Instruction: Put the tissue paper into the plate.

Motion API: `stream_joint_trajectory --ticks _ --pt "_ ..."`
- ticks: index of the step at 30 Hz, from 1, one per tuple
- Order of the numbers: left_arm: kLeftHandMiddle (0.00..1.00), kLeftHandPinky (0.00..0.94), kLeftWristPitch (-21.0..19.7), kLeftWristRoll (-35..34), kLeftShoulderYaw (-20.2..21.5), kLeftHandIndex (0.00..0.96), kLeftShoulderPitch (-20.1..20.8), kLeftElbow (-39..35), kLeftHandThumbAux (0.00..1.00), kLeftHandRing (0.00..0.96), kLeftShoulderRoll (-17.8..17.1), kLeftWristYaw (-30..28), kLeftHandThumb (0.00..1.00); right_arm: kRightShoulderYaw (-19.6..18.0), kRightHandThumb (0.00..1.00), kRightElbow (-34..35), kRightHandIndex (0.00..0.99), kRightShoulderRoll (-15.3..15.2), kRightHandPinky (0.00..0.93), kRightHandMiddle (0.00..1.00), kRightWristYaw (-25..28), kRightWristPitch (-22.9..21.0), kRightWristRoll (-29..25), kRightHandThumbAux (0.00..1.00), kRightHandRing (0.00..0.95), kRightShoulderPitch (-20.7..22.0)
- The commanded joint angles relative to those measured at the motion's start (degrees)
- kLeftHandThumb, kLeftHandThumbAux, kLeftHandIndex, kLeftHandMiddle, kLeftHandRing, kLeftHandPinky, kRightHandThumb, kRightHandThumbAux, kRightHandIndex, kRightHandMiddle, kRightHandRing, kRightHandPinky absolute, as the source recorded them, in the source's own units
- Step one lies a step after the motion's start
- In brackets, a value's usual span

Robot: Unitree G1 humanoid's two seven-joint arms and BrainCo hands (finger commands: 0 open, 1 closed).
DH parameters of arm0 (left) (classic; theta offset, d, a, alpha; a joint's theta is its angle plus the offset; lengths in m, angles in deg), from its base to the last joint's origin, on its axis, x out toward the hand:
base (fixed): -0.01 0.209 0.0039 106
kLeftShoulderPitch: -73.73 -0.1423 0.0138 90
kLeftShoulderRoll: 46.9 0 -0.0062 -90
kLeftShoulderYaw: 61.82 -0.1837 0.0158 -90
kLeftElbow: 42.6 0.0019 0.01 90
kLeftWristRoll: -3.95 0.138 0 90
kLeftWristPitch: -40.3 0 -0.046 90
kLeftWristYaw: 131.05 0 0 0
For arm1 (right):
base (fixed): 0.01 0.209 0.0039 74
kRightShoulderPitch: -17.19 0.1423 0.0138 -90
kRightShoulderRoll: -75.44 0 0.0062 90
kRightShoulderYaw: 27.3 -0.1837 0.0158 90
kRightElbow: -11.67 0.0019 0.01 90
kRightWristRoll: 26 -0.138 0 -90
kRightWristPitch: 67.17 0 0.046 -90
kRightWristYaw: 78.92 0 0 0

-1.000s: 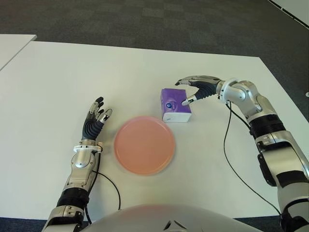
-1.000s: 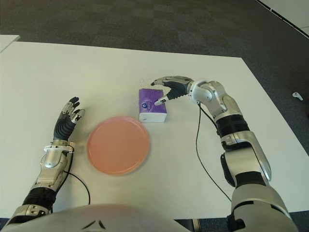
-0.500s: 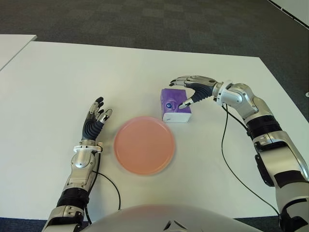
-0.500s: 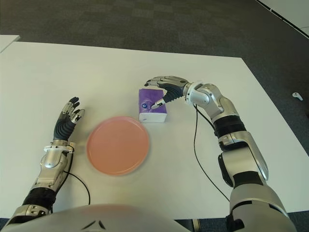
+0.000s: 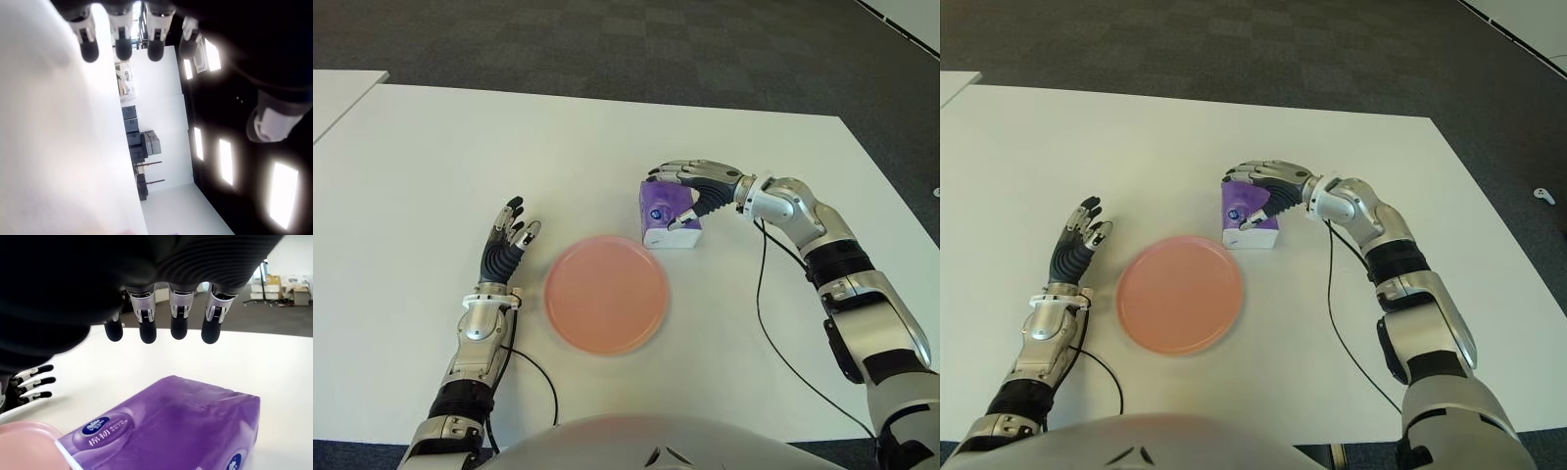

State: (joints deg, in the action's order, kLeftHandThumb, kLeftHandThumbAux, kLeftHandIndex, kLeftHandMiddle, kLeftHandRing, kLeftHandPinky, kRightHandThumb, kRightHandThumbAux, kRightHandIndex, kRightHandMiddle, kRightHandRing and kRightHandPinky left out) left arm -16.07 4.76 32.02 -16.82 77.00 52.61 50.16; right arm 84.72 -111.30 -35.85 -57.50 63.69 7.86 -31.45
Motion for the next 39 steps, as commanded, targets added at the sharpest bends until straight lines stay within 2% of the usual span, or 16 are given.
stream_joint_trajectory --ticks 1,9,27,39 --pt "0.0 0.0 -0.08 0.61 -0.35 0.0 -2.97 4.02 0.462 0.0 0.76 -0.28 0.0 0.86 0.236 0.59 0.031 0.73 0.0 0.012 -2.0 -0.16 2.01 0.367 0.0 -1.64" --pt "0.0 0.0 -0.17 0.86 -0.39 0.0 -3.48 3.23 0.464 0.0 1.05 0.26 0.0 0.68 0.229 0.67 0.032 0.95 0.0 0.026 -3.74 -0.5 2.62 0.366 0.0 -2.22" --pt "0.0 0.0 -0.07 0.71 -0.06 0.0 -3.3 4.21 0.456 0.0 1.0 0.33 0.0 1.28 0.212 -0.67 0.026 1.0 0.0 0.023 -3.6 -1.18 2.69 0.352 0.0 -3.0" --pt "0.0 0.0 -0.24 0.84 -0.13 0.0 -3.77 3.56 0.463 0.0 0.81 0.23 0.0 2.57 0.251 -5.59 0.012 1.99 0.0 0.0 -5.74 -2.54 4.7 0.355 0.0 -1.6"
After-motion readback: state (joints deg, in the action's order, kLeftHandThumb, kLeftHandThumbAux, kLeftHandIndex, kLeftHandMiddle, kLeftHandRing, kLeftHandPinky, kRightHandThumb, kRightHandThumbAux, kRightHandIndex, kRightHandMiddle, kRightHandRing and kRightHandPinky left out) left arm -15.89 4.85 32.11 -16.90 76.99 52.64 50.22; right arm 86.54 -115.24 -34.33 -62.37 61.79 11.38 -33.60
